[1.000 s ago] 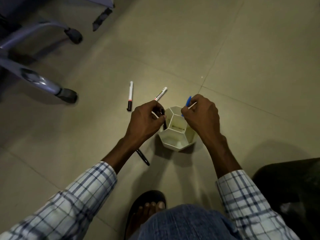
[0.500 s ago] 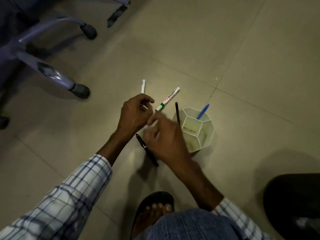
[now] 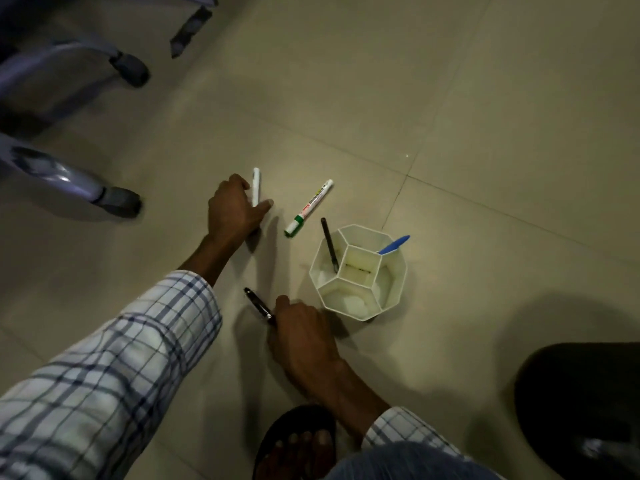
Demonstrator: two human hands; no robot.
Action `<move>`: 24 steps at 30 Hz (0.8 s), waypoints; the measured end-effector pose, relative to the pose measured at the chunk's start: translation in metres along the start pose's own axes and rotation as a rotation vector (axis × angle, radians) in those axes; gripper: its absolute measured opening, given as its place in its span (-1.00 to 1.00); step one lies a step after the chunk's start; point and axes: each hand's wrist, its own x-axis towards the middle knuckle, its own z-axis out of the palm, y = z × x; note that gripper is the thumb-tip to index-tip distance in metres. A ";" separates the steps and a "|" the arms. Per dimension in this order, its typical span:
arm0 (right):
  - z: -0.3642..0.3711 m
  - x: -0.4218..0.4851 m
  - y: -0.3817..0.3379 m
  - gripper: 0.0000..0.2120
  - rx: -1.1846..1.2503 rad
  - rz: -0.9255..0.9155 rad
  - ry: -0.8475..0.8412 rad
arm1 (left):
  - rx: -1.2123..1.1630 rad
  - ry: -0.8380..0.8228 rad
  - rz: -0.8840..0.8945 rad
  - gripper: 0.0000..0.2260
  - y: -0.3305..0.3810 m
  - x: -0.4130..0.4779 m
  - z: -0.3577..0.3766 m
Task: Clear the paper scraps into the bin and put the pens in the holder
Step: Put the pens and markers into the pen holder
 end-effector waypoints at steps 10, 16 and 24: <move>-0.097 -0.023 0.000 -0.87 0.663 -0.158 0.175 | 0.050 -0.082 0.027 -0.68 -0.005 -0.003 0.003; -0.136 -0.037 0.047 -0.89 0.791 0.085 0.505 | -0.501 0.021 0.130 -0.75 0.038 -0.060 -0.036; -0.137 -0.049 0.089 -0.89 0.652 0.297 0.709 | -0.608 -0.195 0.461 -0.79 0.108 -0.137 -0.062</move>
